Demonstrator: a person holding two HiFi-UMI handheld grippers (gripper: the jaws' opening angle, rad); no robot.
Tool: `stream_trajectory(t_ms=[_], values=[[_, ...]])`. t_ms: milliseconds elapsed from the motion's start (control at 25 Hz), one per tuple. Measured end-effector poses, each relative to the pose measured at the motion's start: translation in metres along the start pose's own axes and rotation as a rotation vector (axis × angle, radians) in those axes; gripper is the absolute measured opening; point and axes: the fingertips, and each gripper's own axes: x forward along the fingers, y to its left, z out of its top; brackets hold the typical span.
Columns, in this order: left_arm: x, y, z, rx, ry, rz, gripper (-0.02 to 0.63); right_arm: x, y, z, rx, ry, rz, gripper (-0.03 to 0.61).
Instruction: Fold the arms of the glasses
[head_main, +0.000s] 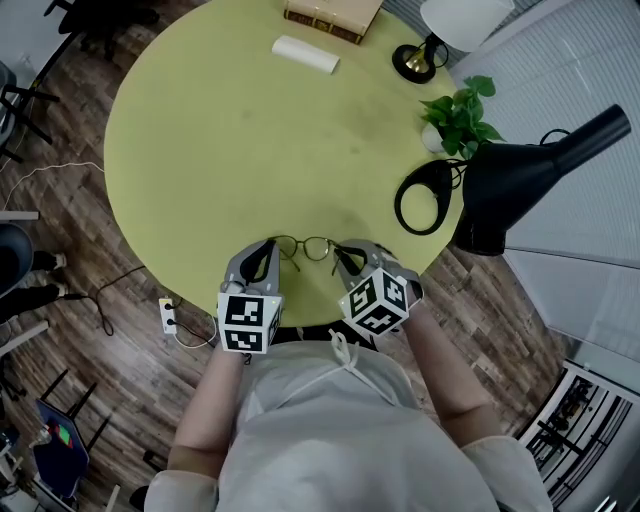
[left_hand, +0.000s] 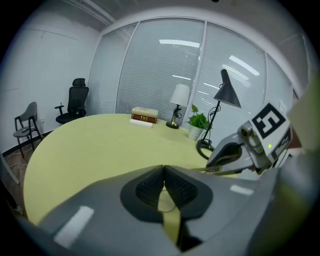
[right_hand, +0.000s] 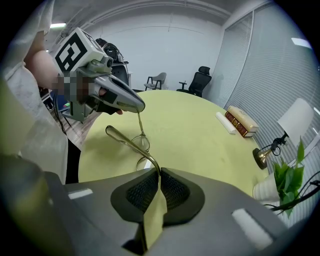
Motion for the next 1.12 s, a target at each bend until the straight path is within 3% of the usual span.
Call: stream_trajectory(t_ms=[600,920,1120], values=[[0.047,-0.029,-0.032,0.045,0.131,-0.079,0.006,0.0,0.0,0.001,0.014,0.007,0.005,0.017],[0.058,-0.026,-0.044,-0.062,0.171,-0.087,0.006,0.0,-0.001,-0.002,0.018,0.017,0.01,0.017],[0.061,-0.023,-0.049,-0.04,0.17,-0.081,0.006,-0.001,0.0,-0.002,0.036,0.025,0.017,0.017]])
